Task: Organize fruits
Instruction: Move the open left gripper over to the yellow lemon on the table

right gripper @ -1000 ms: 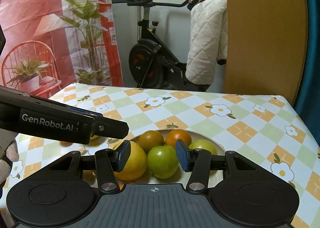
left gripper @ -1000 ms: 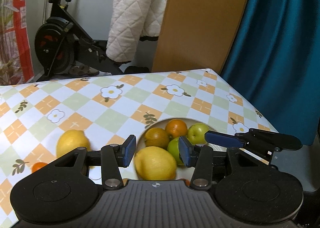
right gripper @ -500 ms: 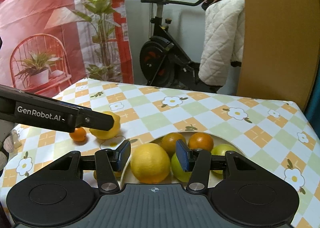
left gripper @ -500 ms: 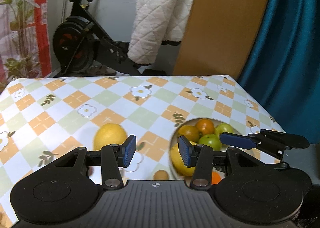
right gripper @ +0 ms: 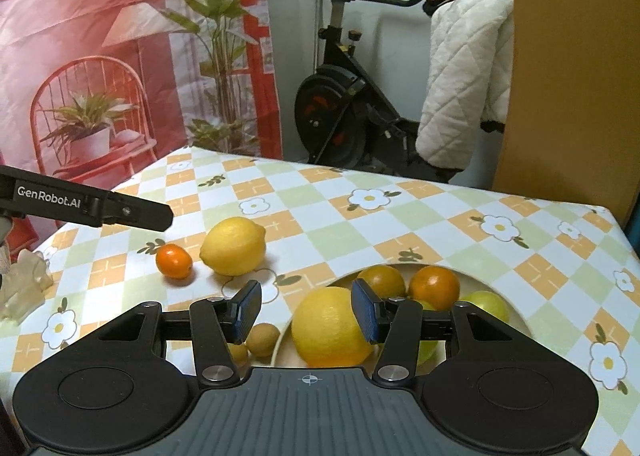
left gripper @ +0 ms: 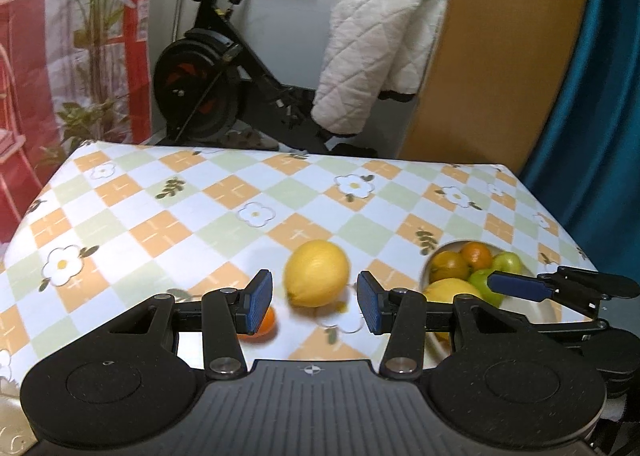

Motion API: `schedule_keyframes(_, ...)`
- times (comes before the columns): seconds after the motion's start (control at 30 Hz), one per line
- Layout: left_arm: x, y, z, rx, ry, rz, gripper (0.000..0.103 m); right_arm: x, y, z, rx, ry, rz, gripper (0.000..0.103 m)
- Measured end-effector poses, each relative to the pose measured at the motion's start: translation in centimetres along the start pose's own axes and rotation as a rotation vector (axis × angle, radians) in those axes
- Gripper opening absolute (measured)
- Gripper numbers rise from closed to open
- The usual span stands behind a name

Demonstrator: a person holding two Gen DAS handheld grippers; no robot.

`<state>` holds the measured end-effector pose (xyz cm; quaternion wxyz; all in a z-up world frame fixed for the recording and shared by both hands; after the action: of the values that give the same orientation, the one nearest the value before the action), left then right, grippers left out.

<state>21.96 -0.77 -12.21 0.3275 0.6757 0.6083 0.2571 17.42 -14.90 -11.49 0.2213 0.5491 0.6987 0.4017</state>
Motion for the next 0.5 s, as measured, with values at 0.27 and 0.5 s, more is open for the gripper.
schedule_keyframes(0.27,1.5,-0.4,0.3,0.011,0.009,-0.026,0.049,1.0,0.0,1.3,0.021,0.018,-0.018,0.046)
schedule_keyframes(0.5,1.6,-0.5,1.1,0.026,0.001,-0.035,0.049,1.6,0.2,2.8,0.040,0.037,-0.042,0.046)
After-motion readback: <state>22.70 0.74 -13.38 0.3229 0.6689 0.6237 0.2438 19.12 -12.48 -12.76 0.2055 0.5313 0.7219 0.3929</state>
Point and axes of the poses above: each gripper's, at about its wrist camera, not at the fingertips, and z roughly the way its jaws point, x to its left, y to its top, the point moved 10 cm from there along z, roughly the way its jaws point, and after that the axes turned 9 degrees about y, right-handed, at the moved point
